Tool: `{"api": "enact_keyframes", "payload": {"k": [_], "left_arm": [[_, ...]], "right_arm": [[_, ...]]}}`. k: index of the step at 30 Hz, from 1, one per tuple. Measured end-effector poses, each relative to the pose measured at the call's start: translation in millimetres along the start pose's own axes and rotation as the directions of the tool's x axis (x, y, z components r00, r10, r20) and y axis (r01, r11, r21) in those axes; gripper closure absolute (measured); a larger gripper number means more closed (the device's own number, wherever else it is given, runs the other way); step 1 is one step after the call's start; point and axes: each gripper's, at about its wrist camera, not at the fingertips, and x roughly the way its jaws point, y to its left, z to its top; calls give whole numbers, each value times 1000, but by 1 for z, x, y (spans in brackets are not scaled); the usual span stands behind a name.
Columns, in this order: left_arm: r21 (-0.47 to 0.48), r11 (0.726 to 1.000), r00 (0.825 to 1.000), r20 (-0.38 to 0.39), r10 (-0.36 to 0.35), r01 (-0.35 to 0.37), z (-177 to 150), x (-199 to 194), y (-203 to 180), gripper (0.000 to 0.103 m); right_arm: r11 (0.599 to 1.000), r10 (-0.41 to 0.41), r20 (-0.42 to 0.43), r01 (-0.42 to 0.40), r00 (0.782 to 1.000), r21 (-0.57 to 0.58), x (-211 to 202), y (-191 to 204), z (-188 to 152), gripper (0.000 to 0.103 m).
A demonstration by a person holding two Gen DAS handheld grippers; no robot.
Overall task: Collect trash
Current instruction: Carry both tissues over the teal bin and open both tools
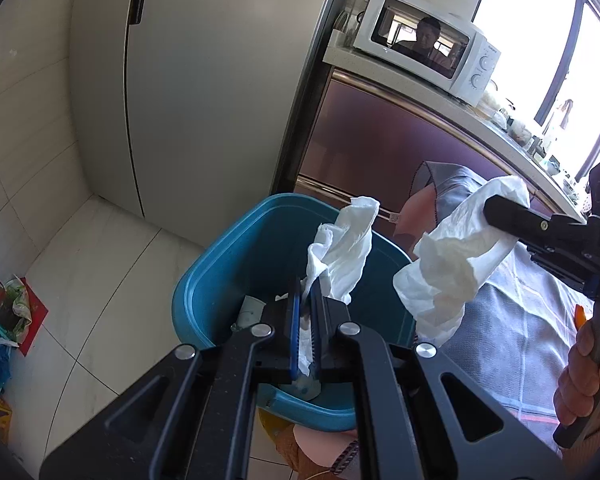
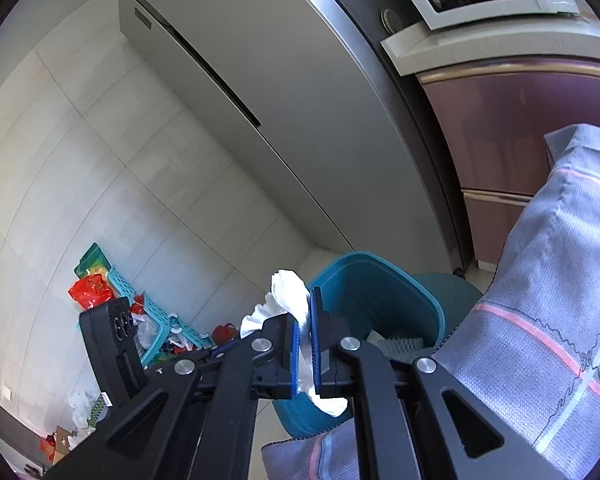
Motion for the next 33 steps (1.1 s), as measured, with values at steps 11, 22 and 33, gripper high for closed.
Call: {"api": "enact_keyframes", "payload": {"k": [11, 22, 33], "left_arm": [[8, 1000, 999, -47, 20, -20, 4, 32, -3, 97], [-22, 1000, 997, -79, 6, -8, -5, 48, -5, 75], [25, 998, 999, 14, -50, 49, -4, 4, -27, 66]], "right_arm": [[997, -63, -69, 65, 996, 33, 27, -17, -8, 97], [992, -104, -81, 109, 991, 56, 34, -26, -13, 76], [995, -92, -39, 93, 995, 24, 0, -26, -18, 75]]}}
